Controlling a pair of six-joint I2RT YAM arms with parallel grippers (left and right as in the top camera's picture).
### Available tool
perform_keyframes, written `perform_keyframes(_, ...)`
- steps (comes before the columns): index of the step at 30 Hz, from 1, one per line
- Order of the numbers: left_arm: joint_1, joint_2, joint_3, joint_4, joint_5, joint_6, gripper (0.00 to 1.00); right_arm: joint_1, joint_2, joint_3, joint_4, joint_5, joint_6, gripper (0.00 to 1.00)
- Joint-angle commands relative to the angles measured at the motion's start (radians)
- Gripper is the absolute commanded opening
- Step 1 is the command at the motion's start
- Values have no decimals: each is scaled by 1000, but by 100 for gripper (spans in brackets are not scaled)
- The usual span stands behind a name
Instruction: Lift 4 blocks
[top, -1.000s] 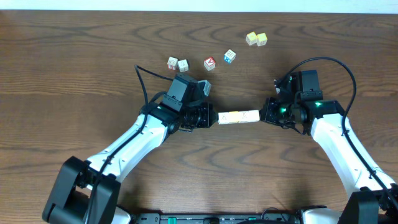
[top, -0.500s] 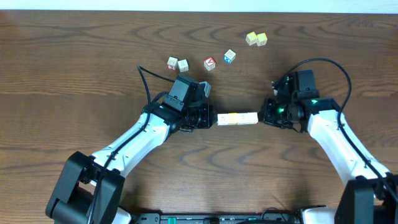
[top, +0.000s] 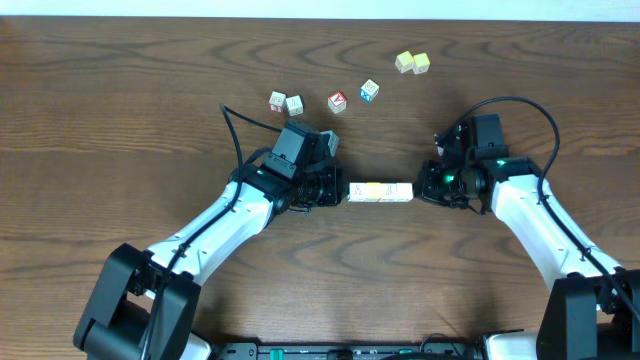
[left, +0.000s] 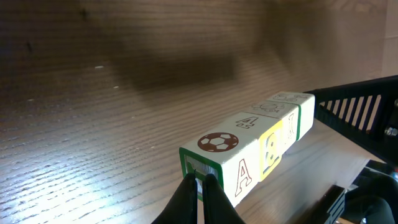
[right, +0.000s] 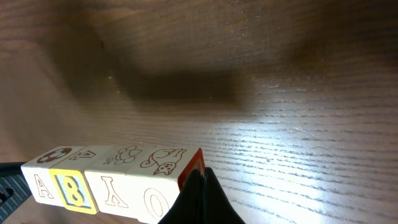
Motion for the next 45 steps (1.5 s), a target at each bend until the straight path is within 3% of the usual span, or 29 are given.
perform_keyframes(1,-24,15,7,15,43,-13,7,36,3,-25,24,-163,16,1)
perform_keyframes(45,-24,89,7,13,43,-24,7,35,3,-56,83,-198,31,1)
